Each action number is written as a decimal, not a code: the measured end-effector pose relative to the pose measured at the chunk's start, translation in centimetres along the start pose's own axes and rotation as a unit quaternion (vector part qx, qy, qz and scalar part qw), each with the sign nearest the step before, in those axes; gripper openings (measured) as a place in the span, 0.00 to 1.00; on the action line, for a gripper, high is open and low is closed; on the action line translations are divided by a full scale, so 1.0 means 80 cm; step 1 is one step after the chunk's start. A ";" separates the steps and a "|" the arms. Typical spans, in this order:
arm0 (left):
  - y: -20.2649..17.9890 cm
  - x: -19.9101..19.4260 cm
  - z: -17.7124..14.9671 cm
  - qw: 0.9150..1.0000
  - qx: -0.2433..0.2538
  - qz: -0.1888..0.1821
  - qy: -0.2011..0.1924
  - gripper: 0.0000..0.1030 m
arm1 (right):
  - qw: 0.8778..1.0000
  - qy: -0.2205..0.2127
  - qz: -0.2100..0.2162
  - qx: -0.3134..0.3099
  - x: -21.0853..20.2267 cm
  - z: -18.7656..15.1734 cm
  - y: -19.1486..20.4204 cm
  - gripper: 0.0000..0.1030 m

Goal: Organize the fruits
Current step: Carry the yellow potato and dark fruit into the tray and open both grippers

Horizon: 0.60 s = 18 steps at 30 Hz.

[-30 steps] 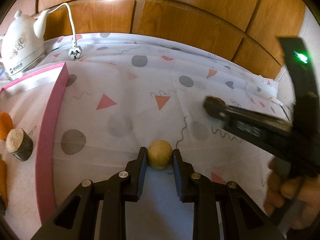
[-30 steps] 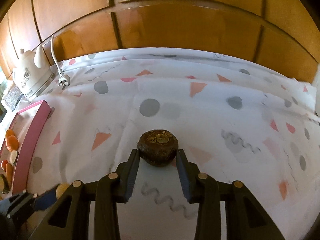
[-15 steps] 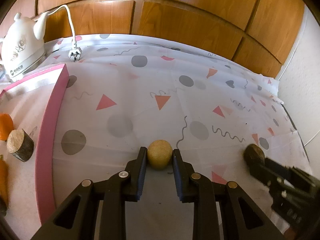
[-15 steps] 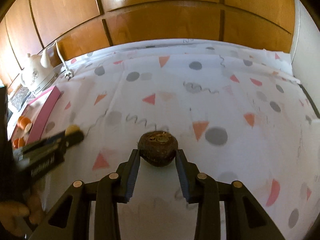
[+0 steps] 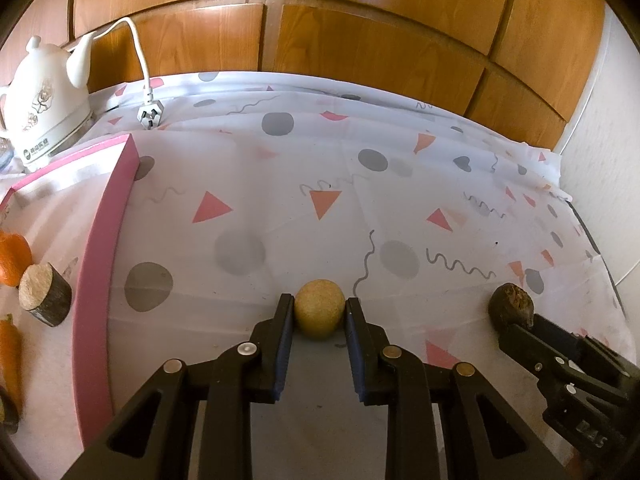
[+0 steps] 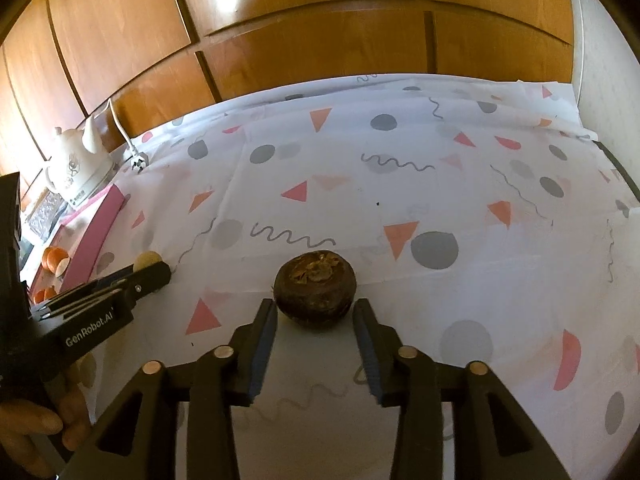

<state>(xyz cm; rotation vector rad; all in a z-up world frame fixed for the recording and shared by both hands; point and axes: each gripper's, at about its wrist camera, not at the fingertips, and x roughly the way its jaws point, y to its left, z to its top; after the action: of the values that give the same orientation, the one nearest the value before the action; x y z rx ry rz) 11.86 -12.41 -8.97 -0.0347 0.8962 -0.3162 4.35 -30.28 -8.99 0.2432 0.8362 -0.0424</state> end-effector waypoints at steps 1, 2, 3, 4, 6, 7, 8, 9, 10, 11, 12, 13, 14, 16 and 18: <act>0.000 0.000 0.000 1.000 0.000 -0.001 0.000 0.25 | 1.000 -0.001 0.000 0.001 0.000 0.002 0.000 0.55; 0.001 0.000 0.000 1.000 -0.001 -0.001 0.000 0.25 | 1.000 -0.002 -0.001 0.002 0.001 0.003 0.000 0.60; 0.001 0.000 0.000 1.000 -0.002 -0.002 0.000 0.25 | 1.000 -0.002 -0.004 0.002 0.001 0.006 0.001 0.60; 0.001 0.000 0.000 1.000 -0.002 -0.002 -0.001 0.25 | 1.000 -0.002 -0.005 0.000 0.002 0.008 0.001 0.60; 0.001 0.000 0.000 1.000 -0.001 -0.002 -0.001 0.25 | 1.000 -0.005 -0.012 -0.007 0.005 0.015 0.003 0.60; 0.001 0.000 0.000 1.000 -0.001 -0.001 -0.001 0.25 | 1.000 -0.005 -0.015 -0.010 0.007 0.018 0.004 0.60; 0.001 0.000 0.000 1.000 -0.001 -0.002 -0.001 0.25 | 1.000 -0.003 -0.015 -0.013 0.010 0.021 0.004 0.57; 0.001 0.000 0.000 1.000 -0.001 -0.002 -0.001 0.25 | 1.000 -0.002 -0.014 -0.016 0.013 0.023 0.005 0.50; 0.001 0.000 0.000 1.000 -0.002 -0.002 -0.001 0.25 | 1.000 -0.002 -0.016 -0.019 0.015 0.023 0.005 0.43; 0.001 0.000 0.000 1.000 -0.002 -0.002 -0.001 0.25 | 1.000 -0.008 -0.017 -0.022 0.015 0.021 0.006 0.43; 0.001 0.000 0.000 1.000 -0.001 -0.002 -0.001 0.25 | 0.999 -0.011 -0.019 -0.028 0.015 0.019 0.007 0.43; 0.001 0.000 0.000 1.000 -0.001 -0.001 -0.001 0.25 | 0.999 -0.014 -0.023 -0.037 0.015 0.017 0.009 0.43; 0.001 0.000 -0.001 1.000 0.000 0.000 -0.002 0.25 | 0.999 -0.015 -0.024 -0.039 0.015 0.016 0.010 0.43; 0.000 0.000 -0.001 1.000 0.001 0.001 -0.002 0.25 | 0.999 -0.009 -0.014 -0.033 0.019 0.017 0.006 0.43; 0.000 0.000 -0.001 1.000 0.000 0.001 -0.002 0.25 | 1.000 -0.001 -0.007 -0.028 0.024 0.016 0.003 0.43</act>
<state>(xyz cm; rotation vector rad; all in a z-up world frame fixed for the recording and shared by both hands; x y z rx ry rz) 11.78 -12.41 -8.98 -0.0355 0.8915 -0.3146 6.57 -30.21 -9.55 0.1848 0.8365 -0.0328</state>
